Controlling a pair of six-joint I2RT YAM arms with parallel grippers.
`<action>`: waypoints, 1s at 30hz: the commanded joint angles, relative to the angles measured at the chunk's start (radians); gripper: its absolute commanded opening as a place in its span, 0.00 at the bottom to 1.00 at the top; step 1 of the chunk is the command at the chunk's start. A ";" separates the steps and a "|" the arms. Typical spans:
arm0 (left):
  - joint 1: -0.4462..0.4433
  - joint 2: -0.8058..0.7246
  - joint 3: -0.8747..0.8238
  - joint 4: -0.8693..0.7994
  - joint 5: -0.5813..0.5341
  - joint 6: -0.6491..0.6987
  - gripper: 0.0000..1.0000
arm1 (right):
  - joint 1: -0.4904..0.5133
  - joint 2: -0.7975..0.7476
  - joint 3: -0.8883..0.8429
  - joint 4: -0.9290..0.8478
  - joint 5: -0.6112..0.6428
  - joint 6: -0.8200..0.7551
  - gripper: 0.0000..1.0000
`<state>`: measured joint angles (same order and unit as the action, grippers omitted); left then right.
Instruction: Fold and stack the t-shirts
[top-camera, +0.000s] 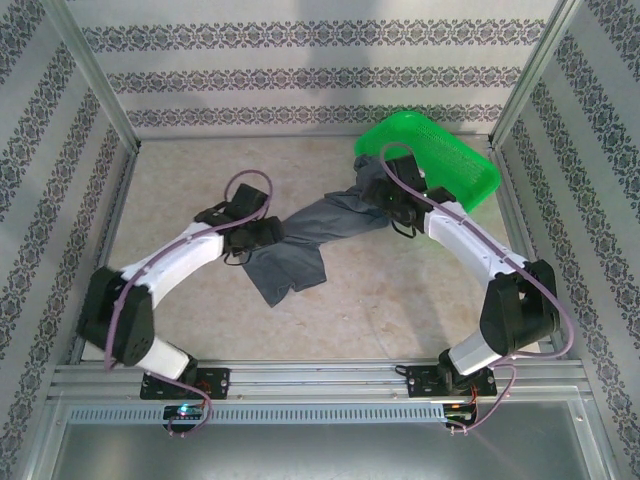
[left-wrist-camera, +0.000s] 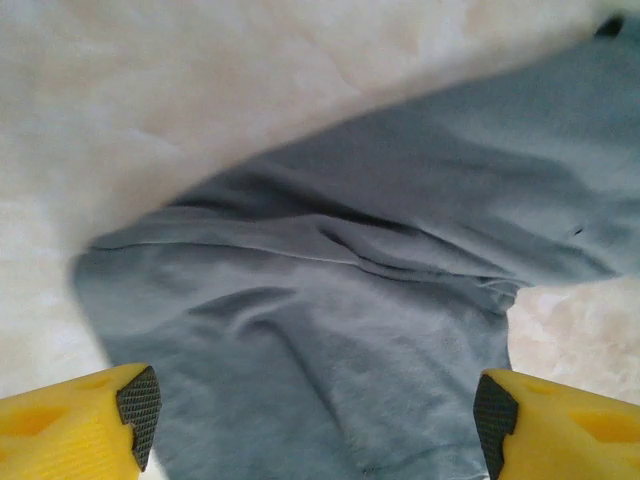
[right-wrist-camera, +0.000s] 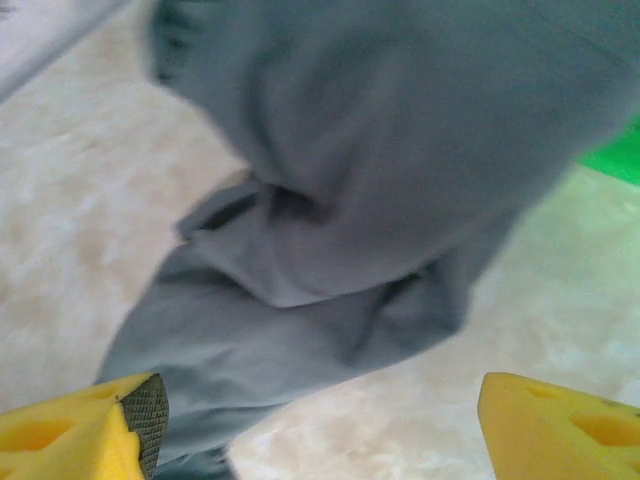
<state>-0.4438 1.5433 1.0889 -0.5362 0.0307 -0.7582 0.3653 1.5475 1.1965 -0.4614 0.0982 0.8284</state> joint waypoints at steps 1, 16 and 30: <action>-0.013 0.068 0.057 0.024 0.052 0.046 0.83 | -0.010 0.040 -0.055 0.179 0.018 0.117 0.82; -0.017 0.045 -0.059 0.060 0.005 0.014 0.75 | -0.048 0.093 0.119 0.232 0.014 -0.041 0.00; 0.061 0.221 -0.006 0.054 -0.080 -0.016 0.00 | 0.259 -0.090 0.403 0.022 0.176 -0.226 0.00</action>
<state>-0.4217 1.7767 1.0531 -0.4530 0.0185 -0.7567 0.5758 1.4624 1.5848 -0.3428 0.1986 0.6357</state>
